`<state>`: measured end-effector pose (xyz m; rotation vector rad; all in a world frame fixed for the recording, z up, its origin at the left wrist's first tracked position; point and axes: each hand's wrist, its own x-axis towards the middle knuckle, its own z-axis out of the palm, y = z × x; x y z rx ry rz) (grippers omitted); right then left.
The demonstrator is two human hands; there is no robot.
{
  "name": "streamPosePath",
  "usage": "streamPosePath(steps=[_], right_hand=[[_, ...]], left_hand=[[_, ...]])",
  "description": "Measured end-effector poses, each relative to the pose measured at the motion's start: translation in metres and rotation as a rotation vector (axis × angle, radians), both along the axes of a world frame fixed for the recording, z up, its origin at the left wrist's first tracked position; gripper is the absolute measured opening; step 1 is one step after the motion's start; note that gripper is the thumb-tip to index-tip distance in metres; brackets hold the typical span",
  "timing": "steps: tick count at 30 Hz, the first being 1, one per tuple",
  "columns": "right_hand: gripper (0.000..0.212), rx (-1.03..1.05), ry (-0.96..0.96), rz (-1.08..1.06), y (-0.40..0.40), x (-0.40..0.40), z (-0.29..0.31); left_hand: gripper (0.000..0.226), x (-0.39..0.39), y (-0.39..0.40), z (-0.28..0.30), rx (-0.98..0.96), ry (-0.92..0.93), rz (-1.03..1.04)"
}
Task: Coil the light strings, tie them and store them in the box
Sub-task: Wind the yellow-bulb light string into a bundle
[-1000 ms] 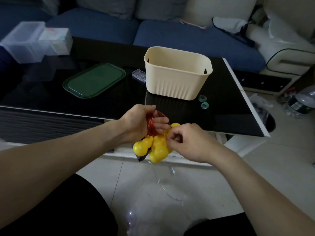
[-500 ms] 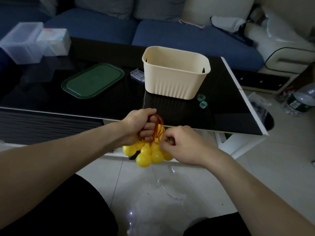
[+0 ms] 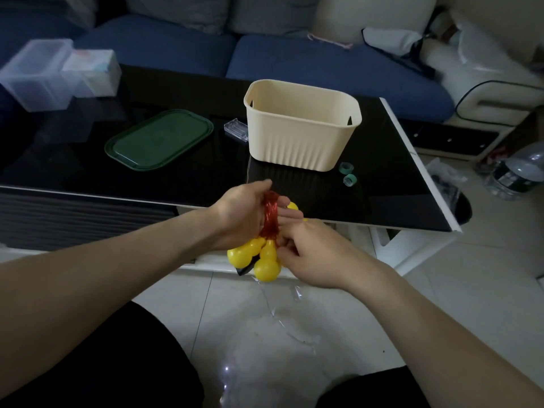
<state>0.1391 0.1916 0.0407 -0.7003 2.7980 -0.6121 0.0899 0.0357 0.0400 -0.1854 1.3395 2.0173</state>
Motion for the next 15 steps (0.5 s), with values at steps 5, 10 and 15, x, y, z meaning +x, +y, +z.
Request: streamPosePath(steps=[5, 10, 15], right_hand=[[0.020, -0.013, 0.034, -0.028, -0.002, 0.000, 0.005], [0.026, -0.099, -0.074, -0.148, 0.017, -0.009, 0.016], [0.021, -0.211, -0.407, -0.098, 0.045, -0.018, 0.014]], left_hand=[[0.032, 0.010, 0.008, -0.019, -0.311, 0.232, -0.123], [0.040, 0.024, 0.006, -0.012, -0.468, 0.379, -0.495], [0.042, 0.020, 0.006, -0.013, -0.436, 0.393, -0.619]])
